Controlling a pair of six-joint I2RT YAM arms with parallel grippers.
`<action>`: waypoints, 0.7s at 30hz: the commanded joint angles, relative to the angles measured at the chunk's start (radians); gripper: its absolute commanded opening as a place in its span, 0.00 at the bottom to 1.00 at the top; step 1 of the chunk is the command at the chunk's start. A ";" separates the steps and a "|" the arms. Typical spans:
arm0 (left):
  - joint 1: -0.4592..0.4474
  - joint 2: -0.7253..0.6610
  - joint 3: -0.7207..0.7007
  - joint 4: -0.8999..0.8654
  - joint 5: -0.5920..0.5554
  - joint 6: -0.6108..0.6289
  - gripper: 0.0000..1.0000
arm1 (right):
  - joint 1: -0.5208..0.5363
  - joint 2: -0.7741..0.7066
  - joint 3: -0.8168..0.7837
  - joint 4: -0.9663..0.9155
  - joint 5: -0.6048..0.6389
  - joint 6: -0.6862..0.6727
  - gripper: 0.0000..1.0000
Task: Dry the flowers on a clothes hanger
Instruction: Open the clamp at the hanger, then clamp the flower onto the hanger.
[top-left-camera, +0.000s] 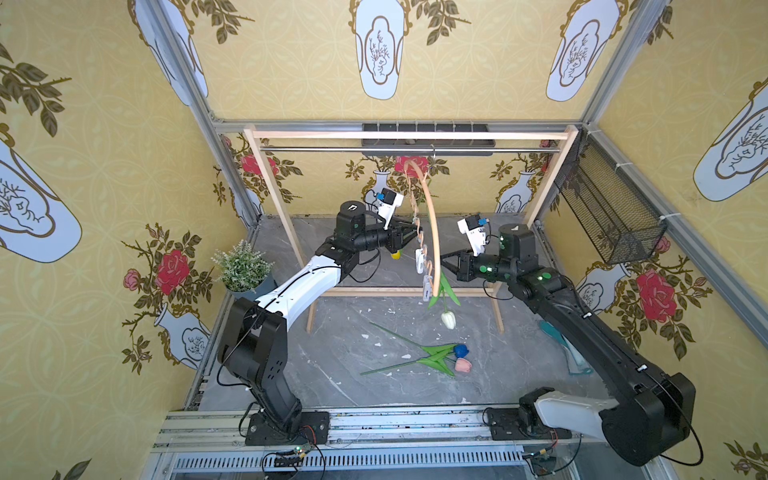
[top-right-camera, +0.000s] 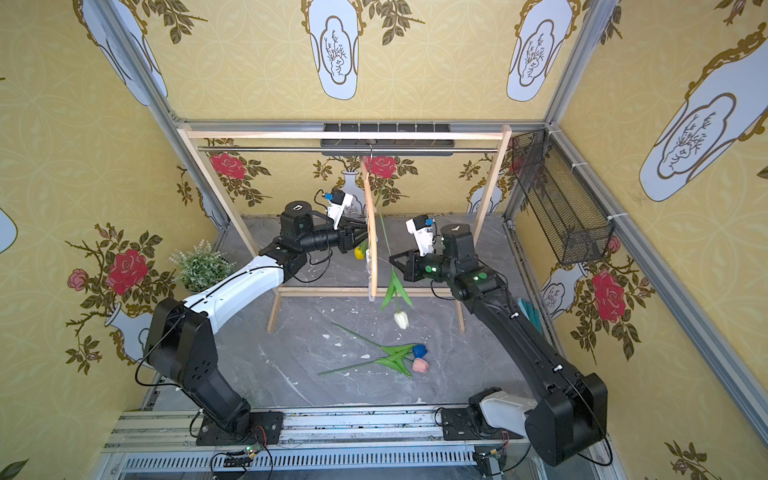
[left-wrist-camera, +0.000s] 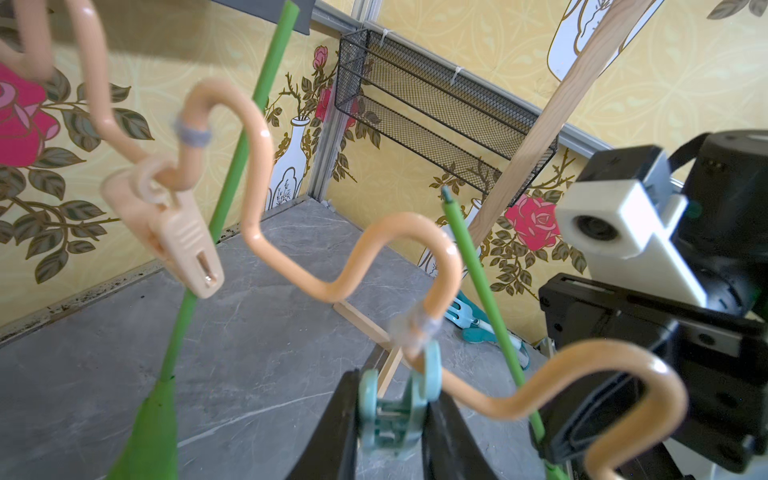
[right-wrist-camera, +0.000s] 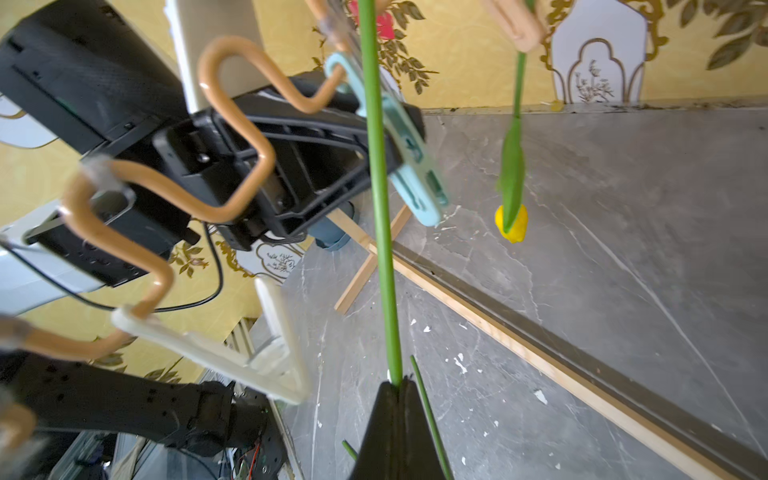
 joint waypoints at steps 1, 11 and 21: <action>0.001 -0.005 -0.032 0.119 0.013 -0.110 0.21 | 0.019 -0.034 -0.097 0.207 0.135 0.146 0.00; 0.000 -0.028 -0.067 0.177 0.033 -0.218 0.19 | 0.035 0.049 -0.145 0.412 0.053 0.226 0.00; 0.001 -0.021 -0.069 0.179 0.048 -0.244 0.18 | 0.038 0.137 -0.088 0.484 -0.049 0.213 0.00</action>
